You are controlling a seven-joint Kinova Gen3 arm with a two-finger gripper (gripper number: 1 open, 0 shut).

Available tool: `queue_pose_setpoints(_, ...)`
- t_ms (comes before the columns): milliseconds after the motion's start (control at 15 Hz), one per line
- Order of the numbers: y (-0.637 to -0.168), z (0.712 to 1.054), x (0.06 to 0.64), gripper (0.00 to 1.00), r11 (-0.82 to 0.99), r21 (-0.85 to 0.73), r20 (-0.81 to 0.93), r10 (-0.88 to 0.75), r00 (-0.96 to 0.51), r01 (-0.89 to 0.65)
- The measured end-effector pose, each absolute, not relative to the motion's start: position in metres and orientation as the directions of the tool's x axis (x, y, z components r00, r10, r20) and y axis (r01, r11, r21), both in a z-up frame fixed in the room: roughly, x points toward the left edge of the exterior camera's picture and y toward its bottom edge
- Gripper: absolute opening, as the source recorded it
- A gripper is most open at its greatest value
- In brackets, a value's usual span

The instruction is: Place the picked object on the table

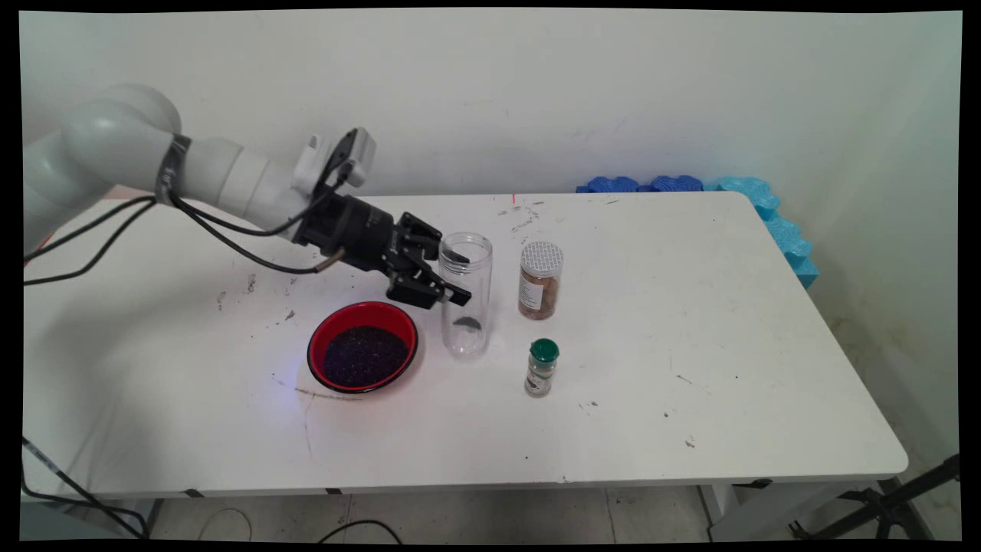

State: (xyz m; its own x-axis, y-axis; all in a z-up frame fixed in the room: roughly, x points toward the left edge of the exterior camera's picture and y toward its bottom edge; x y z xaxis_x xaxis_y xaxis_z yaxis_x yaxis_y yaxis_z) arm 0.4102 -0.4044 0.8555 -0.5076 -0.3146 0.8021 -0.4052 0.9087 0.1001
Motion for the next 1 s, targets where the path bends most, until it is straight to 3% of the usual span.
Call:
queue_pose_setpoints(800,-0.406,0.828,0.399,0.00,0.878,0.131,0.800,-0.368,-0.473,-0.461)
queue_pose_setpoints(867,-0.406,0.827,0.399,1.00,0.876,0.133,0.800,-0.371,-0.471,-0.464)
queue_pose_setpoints(1000,-0.406,0.826,0.398,1.00,0.873,0.138,0.800,-0.377,-0.468,-0.468)
